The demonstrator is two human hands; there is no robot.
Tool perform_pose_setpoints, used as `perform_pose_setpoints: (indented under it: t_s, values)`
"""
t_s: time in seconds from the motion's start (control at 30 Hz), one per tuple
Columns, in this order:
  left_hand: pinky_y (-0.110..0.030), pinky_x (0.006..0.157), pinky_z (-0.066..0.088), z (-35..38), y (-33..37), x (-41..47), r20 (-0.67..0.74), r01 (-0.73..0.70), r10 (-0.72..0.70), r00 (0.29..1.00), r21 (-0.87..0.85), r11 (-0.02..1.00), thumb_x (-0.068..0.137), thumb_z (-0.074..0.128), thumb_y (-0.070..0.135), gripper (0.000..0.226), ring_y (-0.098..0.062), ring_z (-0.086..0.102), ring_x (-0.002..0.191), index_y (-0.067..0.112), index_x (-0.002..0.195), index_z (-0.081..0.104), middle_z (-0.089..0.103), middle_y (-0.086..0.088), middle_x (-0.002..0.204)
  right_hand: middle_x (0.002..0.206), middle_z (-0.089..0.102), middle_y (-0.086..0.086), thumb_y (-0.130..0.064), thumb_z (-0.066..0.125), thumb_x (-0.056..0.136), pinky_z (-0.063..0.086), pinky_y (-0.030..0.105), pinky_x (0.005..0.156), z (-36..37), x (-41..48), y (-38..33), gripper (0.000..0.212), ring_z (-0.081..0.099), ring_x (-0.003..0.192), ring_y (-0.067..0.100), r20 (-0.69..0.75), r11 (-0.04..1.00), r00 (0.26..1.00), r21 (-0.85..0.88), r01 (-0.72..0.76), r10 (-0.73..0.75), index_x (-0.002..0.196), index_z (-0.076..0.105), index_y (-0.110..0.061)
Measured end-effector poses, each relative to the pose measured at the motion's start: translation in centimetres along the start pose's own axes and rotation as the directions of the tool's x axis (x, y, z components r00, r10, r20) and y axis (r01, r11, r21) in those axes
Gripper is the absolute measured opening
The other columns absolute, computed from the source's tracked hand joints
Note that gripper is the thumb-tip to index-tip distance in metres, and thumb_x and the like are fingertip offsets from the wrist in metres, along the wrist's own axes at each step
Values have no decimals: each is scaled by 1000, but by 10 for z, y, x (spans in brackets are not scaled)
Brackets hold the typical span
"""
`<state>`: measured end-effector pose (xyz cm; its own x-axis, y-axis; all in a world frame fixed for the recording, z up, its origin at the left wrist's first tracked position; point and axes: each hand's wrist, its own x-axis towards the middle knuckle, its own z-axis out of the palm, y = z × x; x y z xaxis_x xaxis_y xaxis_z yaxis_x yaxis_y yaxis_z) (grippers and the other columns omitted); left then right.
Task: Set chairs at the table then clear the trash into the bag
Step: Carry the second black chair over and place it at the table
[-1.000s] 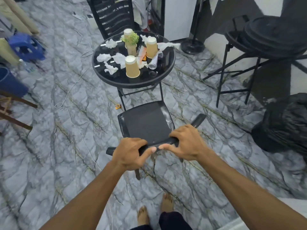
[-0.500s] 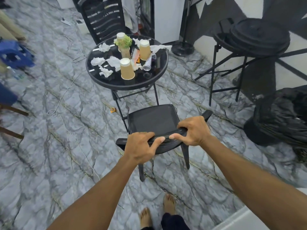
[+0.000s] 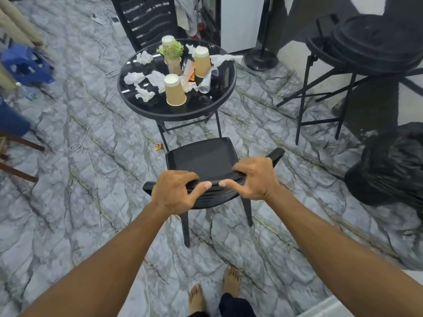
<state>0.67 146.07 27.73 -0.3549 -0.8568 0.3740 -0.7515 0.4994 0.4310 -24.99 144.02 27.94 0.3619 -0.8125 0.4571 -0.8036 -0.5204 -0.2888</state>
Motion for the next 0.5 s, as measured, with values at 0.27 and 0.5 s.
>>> perform_pose_setpoints:
  t_s: [0.27, 0.5]
  values:
    - [-40, 59, 43, -19, 14, -9, 329, 241, -207, 921, -65, 968, 84, 46, 77, 55, -11, 52, 59, 26, 68, 61, 55, 6, 60, 55, 57, -7, -96, 23, 74, 24, 26, 51, -20, 2, -15, 86, 49, 52, 9, 382, 998, 923, 7, -65, 57, 72, 71, -25]
    - [-39, 80, 54, -22, 21, 51, 532, 485, -368, 762, -93, 870, 83, 56, 73, 48, -6, 65, 82, 29, 84, 76, 72, 13, 84, 78, 74, -13, -84, 47, 78, 54, 34, 74, -37, 28, 29, 63, 65, 75, 5, 583, 919, 801, 229, -322, 136, 80, 77, -29]
